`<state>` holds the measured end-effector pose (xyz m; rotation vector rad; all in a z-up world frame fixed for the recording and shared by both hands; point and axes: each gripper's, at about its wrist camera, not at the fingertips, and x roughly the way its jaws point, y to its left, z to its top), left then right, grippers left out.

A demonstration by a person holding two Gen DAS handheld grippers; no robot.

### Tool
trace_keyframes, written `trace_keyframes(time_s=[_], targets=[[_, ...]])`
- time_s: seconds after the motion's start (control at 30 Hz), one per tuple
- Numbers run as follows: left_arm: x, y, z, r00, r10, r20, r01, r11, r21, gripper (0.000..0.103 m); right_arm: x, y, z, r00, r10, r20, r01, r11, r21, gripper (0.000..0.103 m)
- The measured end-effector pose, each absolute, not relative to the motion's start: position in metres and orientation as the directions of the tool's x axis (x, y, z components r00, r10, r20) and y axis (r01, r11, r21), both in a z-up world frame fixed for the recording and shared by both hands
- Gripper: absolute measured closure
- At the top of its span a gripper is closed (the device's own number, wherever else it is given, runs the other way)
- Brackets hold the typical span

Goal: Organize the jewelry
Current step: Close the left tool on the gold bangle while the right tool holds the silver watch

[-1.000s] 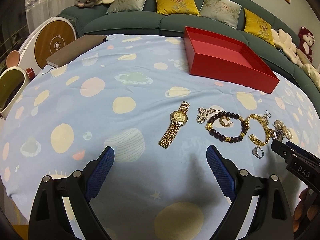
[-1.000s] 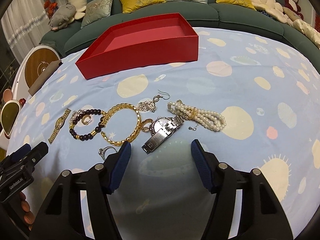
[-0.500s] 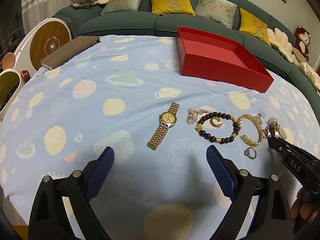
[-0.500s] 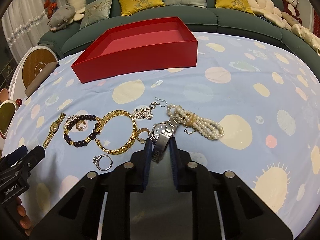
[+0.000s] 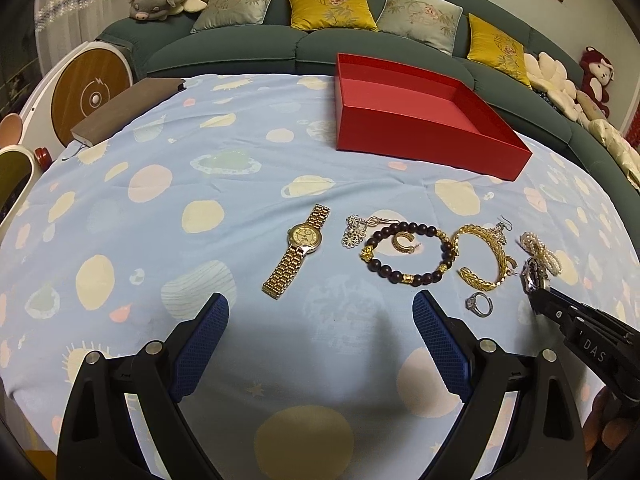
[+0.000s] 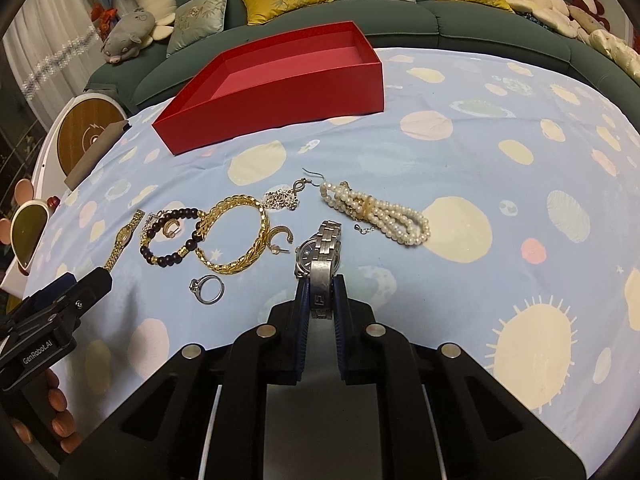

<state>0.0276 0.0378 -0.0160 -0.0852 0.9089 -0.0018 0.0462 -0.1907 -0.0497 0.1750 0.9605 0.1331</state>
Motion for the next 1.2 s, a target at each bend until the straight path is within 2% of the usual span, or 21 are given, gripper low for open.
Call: trace_keyframes(time_s=[0.27,0.37,0.73,1.0,1.2], targets=[[0.031,0.026,-0.016,0.605,-0.081,-0.792,-0.008,0.994,-0.107,0.012,0.053,-0.186,-0.049,0.580,0.179,-0.795,-0.037,0.980,0.194,0.089],[0.032,0.018,-0.016,0.601,-0.097,-0.794,0.005,0.993,-0.117,0.012,0.051,-0.187,-0.046,0.590,0.176,-0.788,-0.041,0.981,0.189,0.092],[0.049,0.008,-0.028,0.589,-0.069,-0.805,-0.021,0.995,-0.101,0.012,0.038,-0.195,-0.029,0.623,0.178,-0.762,-0.059,0.982,0.181,0.092],[0.049,-0.030,-0.015,0.611,-0.166,-0.774,0.083,0.986,-0.146,0.013,0.032,-0.208,-0.022,0.636,0.179,-0.750,-0.043,0.979,0.197,0.092],[0.056,-0.062,-0.030,0.598,-0.134,-0.790,0.112,0.990,-0.084,0.013,0.029,-0.218,-0.022,0.640,0.168,-0.750,-0.025,0.980,0.198,0.092]])
